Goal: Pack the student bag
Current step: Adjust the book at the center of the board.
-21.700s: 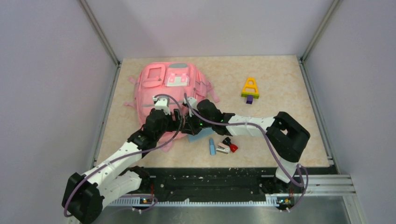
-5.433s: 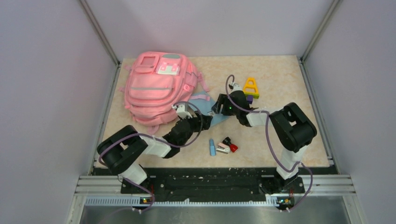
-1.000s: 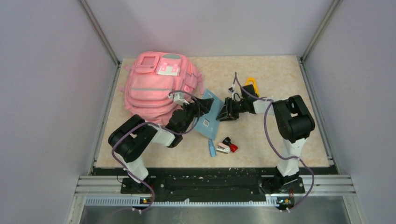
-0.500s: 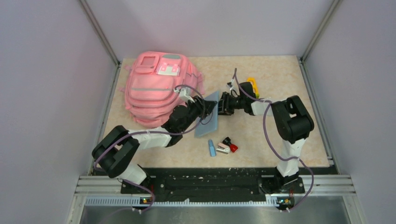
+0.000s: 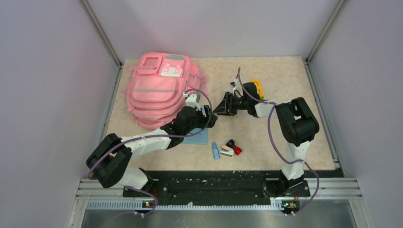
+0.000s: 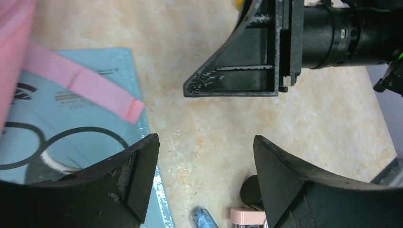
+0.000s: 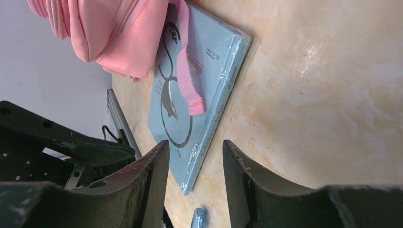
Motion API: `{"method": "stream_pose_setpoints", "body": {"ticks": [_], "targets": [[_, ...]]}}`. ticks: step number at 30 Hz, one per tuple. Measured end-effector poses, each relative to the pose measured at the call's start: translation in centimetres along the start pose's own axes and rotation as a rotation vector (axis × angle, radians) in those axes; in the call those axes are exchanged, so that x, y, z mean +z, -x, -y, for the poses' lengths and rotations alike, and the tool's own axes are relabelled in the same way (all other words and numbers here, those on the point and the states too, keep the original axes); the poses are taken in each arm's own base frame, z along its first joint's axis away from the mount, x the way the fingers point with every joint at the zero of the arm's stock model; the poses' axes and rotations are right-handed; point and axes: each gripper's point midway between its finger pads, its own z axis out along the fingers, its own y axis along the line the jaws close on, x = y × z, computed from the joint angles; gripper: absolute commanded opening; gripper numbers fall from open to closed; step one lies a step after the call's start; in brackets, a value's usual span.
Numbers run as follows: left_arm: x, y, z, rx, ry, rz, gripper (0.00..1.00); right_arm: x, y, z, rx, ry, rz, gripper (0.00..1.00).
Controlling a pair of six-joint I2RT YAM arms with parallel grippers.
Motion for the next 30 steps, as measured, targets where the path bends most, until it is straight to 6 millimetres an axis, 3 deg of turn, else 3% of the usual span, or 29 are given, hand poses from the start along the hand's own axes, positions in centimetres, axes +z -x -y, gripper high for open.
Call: {"method": "stream_pose_setpoints", "body": {"ticks": [5,8,11,14,20,24,30], "targets": [[-1.7,1.5,-2.1,-0.011,0.102,0.048,0.84,0.4,-0.1,-0.4,-0.019,0.008,0.005,0.64],[-2.9,1.3,-5.6,-0.063,0.182,0.056,0.84,1.0,-0.6,-0.9,-0.033,0.009,-0.003,0.67],[-4.5,-0.7,-10.5,-0.132,0.292,0.030,0.85,1.8,-1.5,-1.5,-0.049,0.002,-0.014,0.69],[-5.9,-3.3,-13.1,-0.171,0.368,-0.032,0.85,2.6,-2.6,-1.7,-0.062,-0.008,-0.026,0.69],[-7.4,-4.7,-13.9,-0.216,0.398,-0.051,0.85,3.3,-5.4,-1.1,-0.034,-0.046,-0.060,0.69],[-8.0,-5.7,-14.5,-0.236,0.423,-0.069,0.85,3.7,-5.8,-1.5,-0.035,-0.038,-0.054,0.69],[-7.9,-6.1,-13.1,-0.316,0.343,-0.061,0.84,4.1,-6.1,-1.8,-0.038,-0.041,-0.051,0.68]]}}
